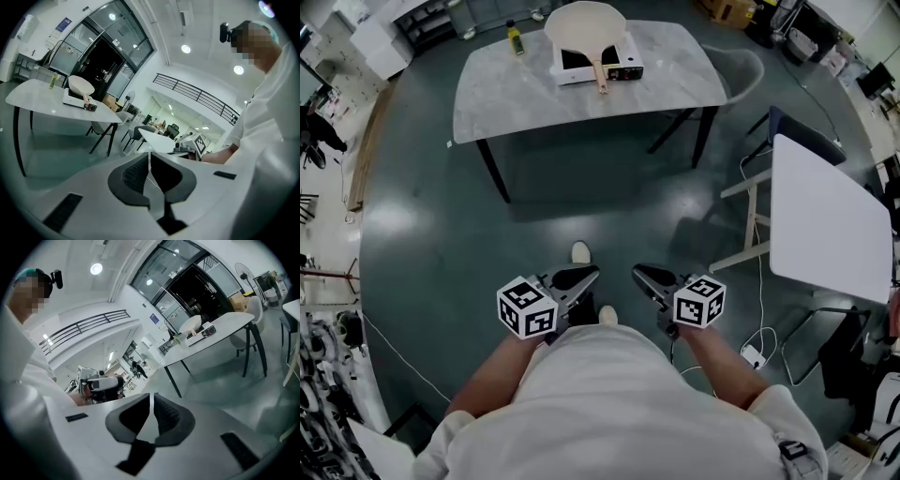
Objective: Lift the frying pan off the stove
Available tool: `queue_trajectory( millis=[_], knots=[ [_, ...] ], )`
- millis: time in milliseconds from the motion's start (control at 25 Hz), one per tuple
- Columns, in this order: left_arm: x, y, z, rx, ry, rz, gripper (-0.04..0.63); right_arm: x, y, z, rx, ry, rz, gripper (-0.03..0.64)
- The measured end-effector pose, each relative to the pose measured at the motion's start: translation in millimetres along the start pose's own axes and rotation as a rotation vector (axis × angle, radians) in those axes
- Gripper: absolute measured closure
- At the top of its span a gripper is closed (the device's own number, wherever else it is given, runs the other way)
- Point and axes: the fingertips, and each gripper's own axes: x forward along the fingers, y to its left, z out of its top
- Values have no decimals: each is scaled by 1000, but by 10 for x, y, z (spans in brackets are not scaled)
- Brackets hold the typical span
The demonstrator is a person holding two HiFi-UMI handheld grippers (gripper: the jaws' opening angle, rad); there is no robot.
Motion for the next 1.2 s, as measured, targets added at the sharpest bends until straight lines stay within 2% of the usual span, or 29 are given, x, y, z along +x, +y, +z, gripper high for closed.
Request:
queue_trajectory(
  millis=[200,320,520,680,960,1200],
  knots=[
    [236,538,368,-13,-22,-19,574,273,-451,419,11,9,-45,563],
    [385,898,691,-38,-25,-45,569,476,-671,820,10,17,-68,534],
    [650,1413,1347,-21,-28,-101,509,852,-1052,1601,1,14,-105,523],
    [802,1906,1646,-24,-13,-119,484,1204,-1349,2103,15,-8,-115,515],
    [1054,2479,2011,-113,-38,-104,454,1604,-1910,2826,56,11,-123,480],
    [1360,2919,2203,-177,-51,-57,411,2058,-2529,3454,115,19,-63,455]
  ],
)
